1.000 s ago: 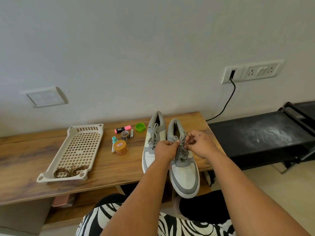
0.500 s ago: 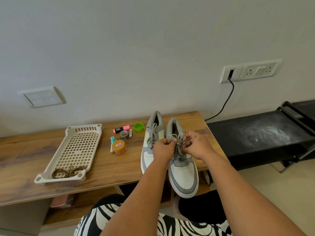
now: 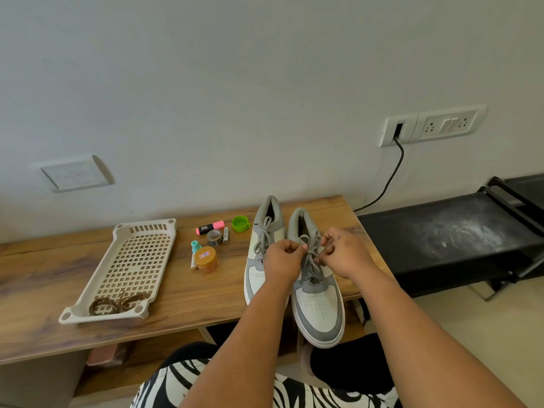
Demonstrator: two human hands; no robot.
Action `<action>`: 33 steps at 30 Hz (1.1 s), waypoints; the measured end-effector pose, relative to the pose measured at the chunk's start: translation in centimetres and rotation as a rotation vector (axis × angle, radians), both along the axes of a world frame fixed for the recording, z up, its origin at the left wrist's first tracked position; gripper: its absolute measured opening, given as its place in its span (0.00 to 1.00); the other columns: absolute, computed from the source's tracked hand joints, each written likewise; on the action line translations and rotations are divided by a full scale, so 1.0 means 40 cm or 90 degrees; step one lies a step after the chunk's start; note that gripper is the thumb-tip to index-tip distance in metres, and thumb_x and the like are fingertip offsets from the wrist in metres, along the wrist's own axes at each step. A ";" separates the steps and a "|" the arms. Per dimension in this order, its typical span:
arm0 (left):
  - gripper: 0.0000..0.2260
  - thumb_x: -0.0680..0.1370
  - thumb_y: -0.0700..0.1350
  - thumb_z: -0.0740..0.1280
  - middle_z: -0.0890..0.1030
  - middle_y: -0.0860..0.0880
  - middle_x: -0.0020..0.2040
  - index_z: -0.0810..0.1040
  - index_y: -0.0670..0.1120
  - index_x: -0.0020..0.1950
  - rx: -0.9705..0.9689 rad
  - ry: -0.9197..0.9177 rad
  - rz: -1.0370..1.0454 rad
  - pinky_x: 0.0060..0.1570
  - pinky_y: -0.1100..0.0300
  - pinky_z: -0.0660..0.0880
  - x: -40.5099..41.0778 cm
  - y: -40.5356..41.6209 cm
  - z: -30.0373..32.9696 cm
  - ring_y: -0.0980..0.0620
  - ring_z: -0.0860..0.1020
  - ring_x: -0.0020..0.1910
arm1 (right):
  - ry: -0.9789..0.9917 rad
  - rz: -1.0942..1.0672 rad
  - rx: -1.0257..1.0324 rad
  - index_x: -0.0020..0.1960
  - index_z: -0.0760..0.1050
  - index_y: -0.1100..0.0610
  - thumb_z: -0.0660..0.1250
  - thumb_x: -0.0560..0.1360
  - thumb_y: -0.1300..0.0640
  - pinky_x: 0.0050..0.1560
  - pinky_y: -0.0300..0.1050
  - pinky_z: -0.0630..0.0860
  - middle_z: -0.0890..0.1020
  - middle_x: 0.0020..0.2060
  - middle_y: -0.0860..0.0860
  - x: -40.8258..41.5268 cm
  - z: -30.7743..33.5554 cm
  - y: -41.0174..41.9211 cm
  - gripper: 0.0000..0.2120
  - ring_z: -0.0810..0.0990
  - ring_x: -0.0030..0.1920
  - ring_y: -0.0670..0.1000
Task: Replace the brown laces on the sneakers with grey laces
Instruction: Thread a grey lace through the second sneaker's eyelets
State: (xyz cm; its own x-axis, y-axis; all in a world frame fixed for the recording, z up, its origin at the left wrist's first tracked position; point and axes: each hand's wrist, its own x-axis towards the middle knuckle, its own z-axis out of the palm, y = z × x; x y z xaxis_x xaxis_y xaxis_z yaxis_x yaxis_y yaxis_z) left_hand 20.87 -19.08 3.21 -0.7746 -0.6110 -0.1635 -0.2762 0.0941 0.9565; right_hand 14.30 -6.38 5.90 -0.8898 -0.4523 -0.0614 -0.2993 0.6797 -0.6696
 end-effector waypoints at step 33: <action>0.09 0.77 0.49 0.71 0.83 0.46 0.39 0.76 0.47 0.40 0.000 -0.021 0.051 0.43 0.49 0.79 -0.007 0.022 -0.006 0.48 0.79 0.36 | 0.103 0.103 0.081 0.40 0.74 0.50 0.70 0.75 0.57 0.39 0.41 0.71 0.78 0.38 0.47 0.011 0.012 -0.008 0.08 0.77 0.41 0.48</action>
State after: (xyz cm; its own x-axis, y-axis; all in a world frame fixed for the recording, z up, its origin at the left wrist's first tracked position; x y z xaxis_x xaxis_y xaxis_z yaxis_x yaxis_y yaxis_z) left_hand 20.59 -18.20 2.99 -0.7171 -0.6710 -0.1886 -0.3143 0.0698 0.9468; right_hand 14.76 -6.69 6.38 -0.8089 -0.5878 0.0099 -0.5077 0.6900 -0.5158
